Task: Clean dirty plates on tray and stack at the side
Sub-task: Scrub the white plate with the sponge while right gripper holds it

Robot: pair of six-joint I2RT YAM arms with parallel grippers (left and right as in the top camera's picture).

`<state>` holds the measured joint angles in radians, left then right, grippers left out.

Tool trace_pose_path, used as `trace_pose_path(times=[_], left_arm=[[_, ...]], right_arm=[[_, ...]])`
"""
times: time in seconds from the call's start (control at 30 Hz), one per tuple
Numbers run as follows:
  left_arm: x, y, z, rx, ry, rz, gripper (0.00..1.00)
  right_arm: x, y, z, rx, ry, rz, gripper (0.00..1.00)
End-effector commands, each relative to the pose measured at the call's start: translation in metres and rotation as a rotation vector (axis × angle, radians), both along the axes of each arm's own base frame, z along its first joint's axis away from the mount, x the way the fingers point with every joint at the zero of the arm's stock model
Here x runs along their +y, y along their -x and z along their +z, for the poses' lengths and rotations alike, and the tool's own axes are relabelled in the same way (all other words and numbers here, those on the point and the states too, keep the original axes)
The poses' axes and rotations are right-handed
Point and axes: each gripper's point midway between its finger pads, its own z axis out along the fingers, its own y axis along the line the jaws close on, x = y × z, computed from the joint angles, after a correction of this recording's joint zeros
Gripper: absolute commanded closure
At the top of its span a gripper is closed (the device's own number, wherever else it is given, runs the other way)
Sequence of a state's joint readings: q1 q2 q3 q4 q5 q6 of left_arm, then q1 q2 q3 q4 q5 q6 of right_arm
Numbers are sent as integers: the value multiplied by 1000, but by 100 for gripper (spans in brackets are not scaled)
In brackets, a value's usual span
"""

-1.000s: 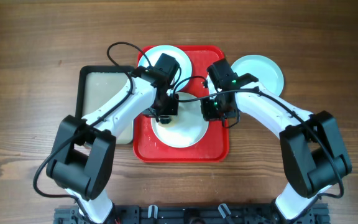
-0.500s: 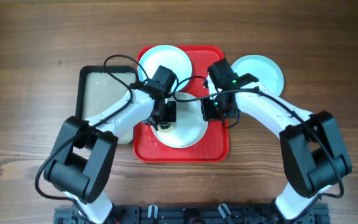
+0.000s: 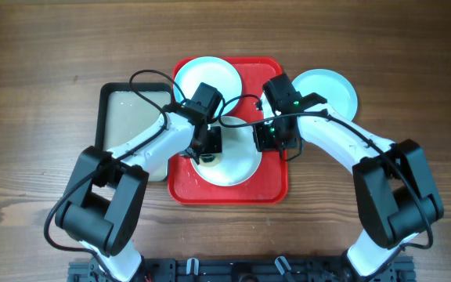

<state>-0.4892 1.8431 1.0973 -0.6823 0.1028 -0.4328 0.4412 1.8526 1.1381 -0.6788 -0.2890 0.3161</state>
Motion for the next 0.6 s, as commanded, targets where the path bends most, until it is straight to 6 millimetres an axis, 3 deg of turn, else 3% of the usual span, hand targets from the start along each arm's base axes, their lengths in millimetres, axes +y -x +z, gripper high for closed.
trace_pose_path(times=[0.0, 0.13, 0.2, 0.57], left_arm=[[13, 22, -28, 87, -60, 17, 96], [13, 22, -28, 87, -60, 17, 91], [13, 22, -28, 87, -60, 17, 95], [14, 24, -28, 93, -65, 18, 96]], right_arm=[[15, 3, 11, -5, -73, 23, 93], [14, 5, 1, 21, -60, 21, 88], [13, 6, -2, 30, -56, 20, 96], [13, 7, -4, 56, -53, -28, 96]])
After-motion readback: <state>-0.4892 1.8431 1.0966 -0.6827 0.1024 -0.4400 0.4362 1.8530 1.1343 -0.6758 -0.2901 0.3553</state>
